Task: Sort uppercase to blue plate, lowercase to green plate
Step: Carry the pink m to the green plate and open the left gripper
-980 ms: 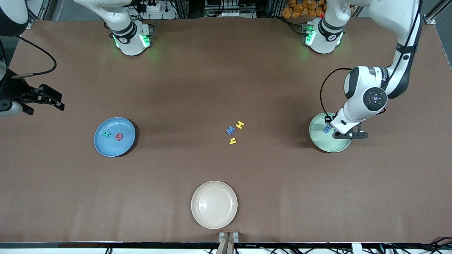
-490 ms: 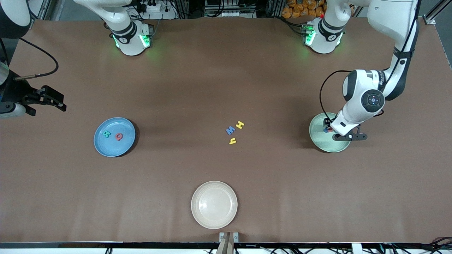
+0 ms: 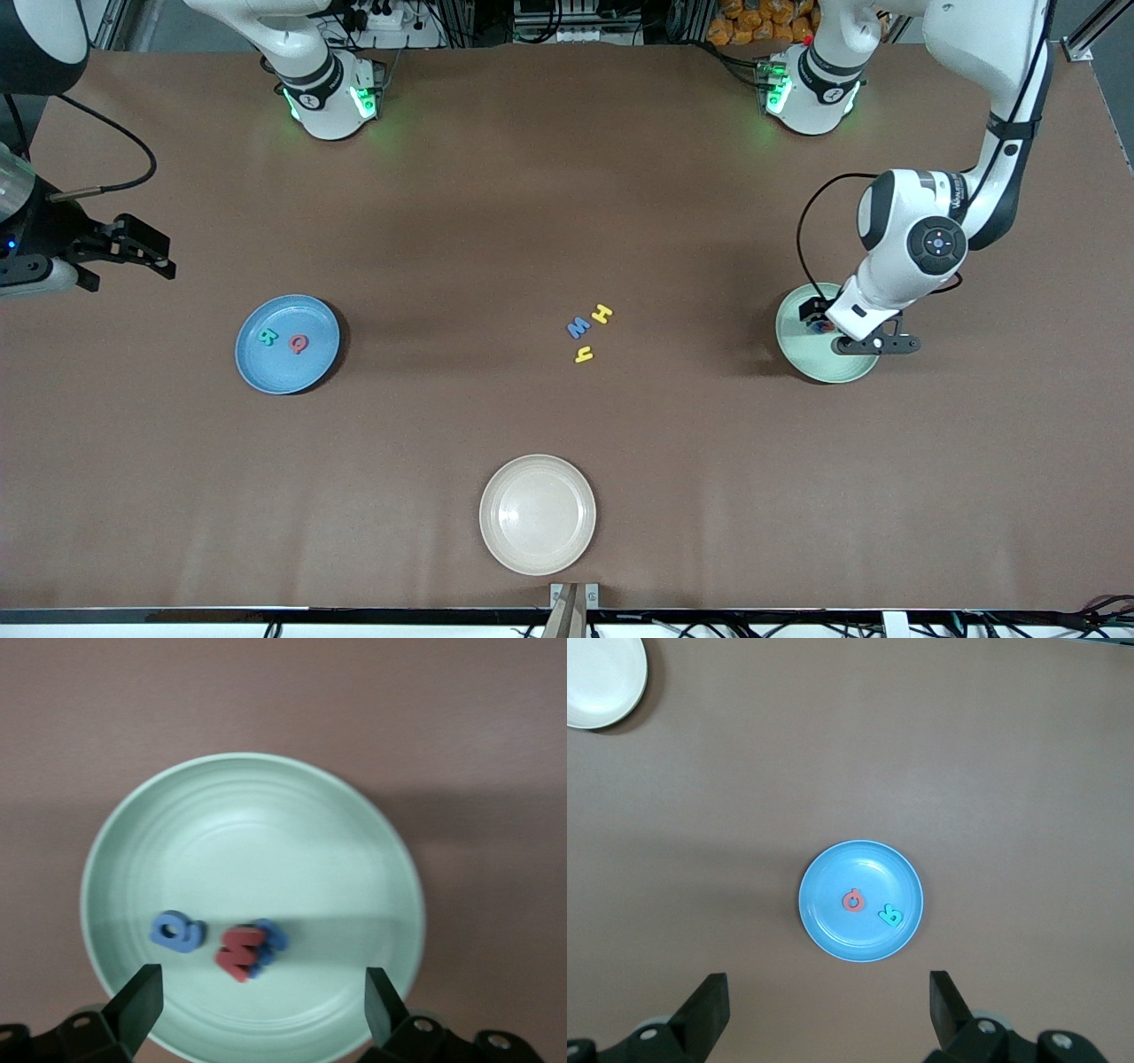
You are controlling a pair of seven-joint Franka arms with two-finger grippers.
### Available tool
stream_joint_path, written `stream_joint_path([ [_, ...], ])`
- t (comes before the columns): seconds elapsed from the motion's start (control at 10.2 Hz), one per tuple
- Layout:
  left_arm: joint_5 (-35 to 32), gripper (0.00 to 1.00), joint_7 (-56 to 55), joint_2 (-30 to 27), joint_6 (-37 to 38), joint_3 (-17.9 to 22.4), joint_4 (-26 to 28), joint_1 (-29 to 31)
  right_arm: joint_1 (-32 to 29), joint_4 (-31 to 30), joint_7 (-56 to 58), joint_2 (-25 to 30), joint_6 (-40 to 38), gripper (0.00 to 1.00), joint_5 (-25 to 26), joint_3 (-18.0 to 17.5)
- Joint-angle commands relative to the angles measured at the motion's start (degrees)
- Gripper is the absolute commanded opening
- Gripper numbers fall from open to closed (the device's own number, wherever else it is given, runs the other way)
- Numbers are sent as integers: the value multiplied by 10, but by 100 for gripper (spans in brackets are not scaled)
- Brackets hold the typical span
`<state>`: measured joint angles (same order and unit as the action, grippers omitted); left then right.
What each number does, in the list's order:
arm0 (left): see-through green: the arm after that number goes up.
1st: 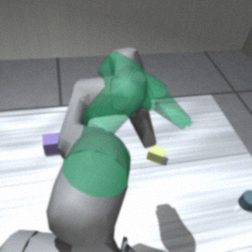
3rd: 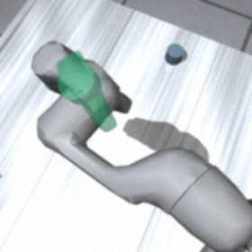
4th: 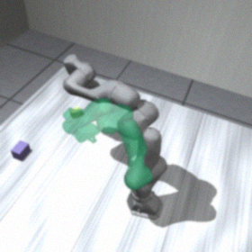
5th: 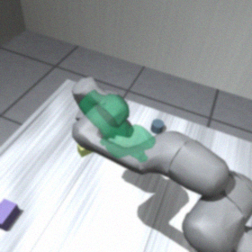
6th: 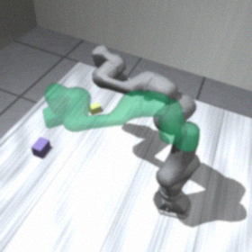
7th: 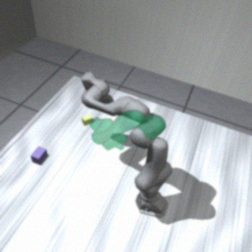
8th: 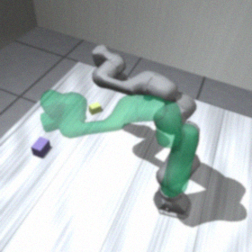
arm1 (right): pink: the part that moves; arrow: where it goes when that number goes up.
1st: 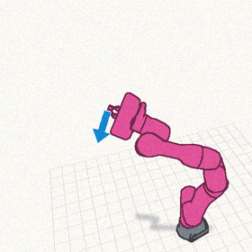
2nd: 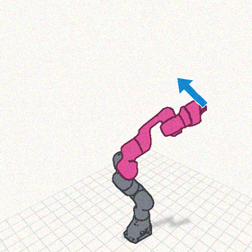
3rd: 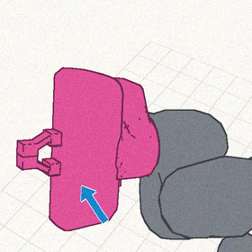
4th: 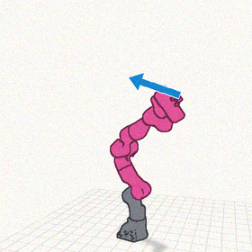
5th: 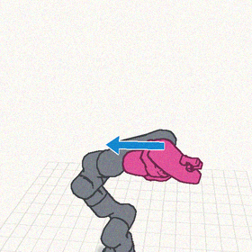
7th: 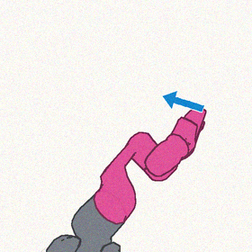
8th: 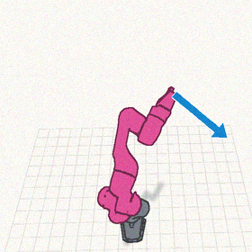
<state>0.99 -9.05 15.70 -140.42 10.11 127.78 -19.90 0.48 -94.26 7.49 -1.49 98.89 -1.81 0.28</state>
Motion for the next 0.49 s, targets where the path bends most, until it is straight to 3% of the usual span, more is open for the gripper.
stream_joint_path([
  [0.0, 16, 100, -46, -20, 3, -20, -1, -1, 21, 7, -60, -2, -5, 100, -9, -1],
  [0.39, 20, 100, -103, -47, 11, -35, -4, -1, 38, 7, -131, -10, 1, 100, -10, -17],
])
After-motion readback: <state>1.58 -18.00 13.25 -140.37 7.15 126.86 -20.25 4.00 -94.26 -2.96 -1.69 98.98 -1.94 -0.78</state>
